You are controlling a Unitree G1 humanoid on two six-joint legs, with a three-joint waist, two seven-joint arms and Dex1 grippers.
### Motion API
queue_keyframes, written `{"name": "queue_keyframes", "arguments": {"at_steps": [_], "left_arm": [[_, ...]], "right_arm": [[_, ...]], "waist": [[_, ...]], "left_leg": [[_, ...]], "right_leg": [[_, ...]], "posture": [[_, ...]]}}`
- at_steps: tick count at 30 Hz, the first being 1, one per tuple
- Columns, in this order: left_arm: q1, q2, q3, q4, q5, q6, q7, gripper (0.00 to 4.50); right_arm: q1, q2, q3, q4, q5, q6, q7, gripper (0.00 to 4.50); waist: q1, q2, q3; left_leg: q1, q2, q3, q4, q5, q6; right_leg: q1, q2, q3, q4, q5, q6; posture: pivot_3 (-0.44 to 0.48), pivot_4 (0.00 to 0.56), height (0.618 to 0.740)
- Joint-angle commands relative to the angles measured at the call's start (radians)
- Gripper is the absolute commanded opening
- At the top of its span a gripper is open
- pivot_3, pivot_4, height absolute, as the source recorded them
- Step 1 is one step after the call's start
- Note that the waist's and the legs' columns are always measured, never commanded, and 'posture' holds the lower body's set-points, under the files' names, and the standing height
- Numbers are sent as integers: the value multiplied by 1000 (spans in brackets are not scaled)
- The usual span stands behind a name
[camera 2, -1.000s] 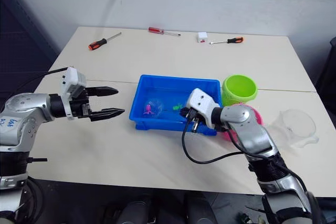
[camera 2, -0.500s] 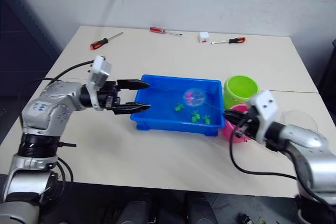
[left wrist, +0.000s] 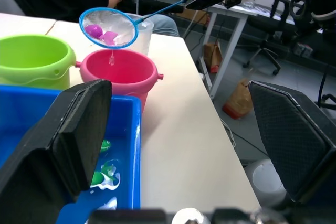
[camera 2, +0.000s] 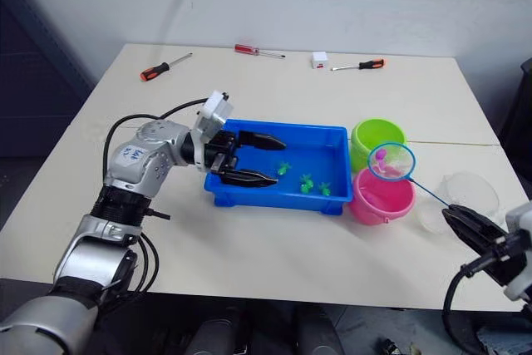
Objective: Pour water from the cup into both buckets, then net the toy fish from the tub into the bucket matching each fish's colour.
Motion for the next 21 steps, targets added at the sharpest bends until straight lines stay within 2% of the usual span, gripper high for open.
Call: {"name": "queue_keyframes", "arguments": {"at_steps": [1, 5, 9, 11, 16, 21], "left_arm": [[-29, -18, -1, 38, 22, -48, -31, 4476], [-39, -33, 4, 64, 35, -64, -42, 4476], [-39, -37, 9, 69, 41, -66, -49, 4476], [-37, -37, 12, 66, 42, -64, -46, 4476], [-34, -33, 18, 62, 42, -62, -39, 4476], [-25, -16, 27, 53, 44, -57, -29, 4476]], "right_arm": [[88, -4, -27, -18, -169, -227, 21, 0], [171, -58, 13, 54, -497, -643, 14, 0], [173, -117, 4, 127, -690, -893, -31, 0], [174, -181, -2, 183, -819, -1031, -53, 0], [171, -257, -8, 282, -928, -1205, -84, 0], [95, -272, -30, 315, -928, -1232, -139, 0]], "waist": [[2, 0, 0], [0, 0, 0], [1, 0, 0], [1, 0, 0], [3, 0, 0], [1, 0, 0]], "left_leg": [[0, 0, 0, 0, 0, 0], [0, 0, 1, 0, 0, 0], [0, 0, 1, 0, 0, 0], [0, 0, 1, 0, 0, 0], [1, 0, 1, 0, 0, -1], [1, 0, 1, 0, 0, -1]], "right_leg": [[0, 0, 0, 0, 0, 0], [0, 0, 1, -1, 0, 1], [0, 0, 1, -1, 0, 1], [0, 1, 1, -1, 0, 1], [0, 1, 2, -1, 0, 1], [1, 1, 2, -1, 0, 1]], "posture": [[0, 150, 740], [0, 150, 740], [0, 150, 740], [0, 150, 740], [0, 150, 740], [0, 150, 740]]}}
